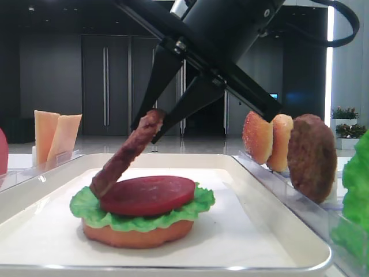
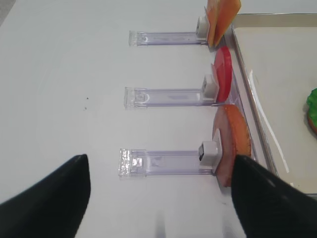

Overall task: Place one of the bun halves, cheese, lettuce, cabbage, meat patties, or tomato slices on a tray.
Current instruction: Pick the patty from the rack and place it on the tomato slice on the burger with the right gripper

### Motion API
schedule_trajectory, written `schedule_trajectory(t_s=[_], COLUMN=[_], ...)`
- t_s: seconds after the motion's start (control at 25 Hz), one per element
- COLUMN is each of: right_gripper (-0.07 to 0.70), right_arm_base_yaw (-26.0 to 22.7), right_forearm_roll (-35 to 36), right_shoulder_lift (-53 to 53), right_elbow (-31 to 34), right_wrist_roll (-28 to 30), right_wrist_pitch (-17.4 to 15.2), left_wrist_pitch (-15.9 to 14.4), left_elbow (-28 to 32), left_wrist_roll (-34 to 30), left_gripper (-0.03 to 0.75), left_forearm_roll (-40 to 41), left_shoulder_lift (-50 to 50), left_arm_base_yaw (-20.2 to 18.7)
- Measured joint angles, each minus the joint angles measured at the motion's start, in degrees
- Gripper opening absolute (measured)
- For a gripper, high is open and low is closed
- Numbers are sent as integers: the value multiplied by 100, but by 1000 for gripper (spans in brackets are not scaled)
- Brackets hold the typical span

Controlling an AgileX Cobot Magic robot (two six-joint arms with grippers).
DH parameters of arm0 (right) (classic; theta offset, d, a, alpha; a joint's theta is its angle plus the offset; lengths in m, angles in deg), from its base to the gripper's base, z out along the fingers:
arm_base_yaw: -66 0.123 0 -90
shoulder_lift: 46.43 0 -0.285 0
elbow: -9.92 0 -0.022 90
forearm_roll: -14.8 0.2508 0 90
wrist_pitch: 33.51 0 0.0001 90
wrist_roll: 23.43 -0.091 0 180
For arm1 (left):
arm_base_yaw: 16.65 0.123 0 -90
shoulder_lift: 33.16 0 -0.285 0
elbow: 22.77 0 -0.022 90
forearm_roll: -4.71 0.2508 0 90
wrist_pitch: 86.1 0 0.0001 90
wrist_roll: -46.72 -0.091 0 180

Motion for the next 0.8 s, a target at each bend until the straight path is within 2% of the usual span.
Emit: schedule_trajectory(t_s=[0.2,0.28,0.56,0.68,0.8], right_gripper=[148,172,396,461,492], right_arm_base_yaw=[0,0,0,0,0], right_forearm_roll=[0,0,0,-21,-221], right_shoulder_lift=[0,0,0,0,0], right_elbow=[0,0,0,0,0], right_wrist_roll=[0,0,0,0,-76], right_wrist_pitch=[-5,-11,-89,-95,-133], left_wrist_pitch=[0,0,0,0,0], left_elbow=[0,0,0,0,0], left_wrist_roll=[0,0,0,0,0], left_gripper=[695,695,695,695,695], left_forearm_roll=[0,0,0,0,0], left_shoulder_lift=[0,0,0,0,0], left_arm_base_yaw=[0,0,0,0,0])
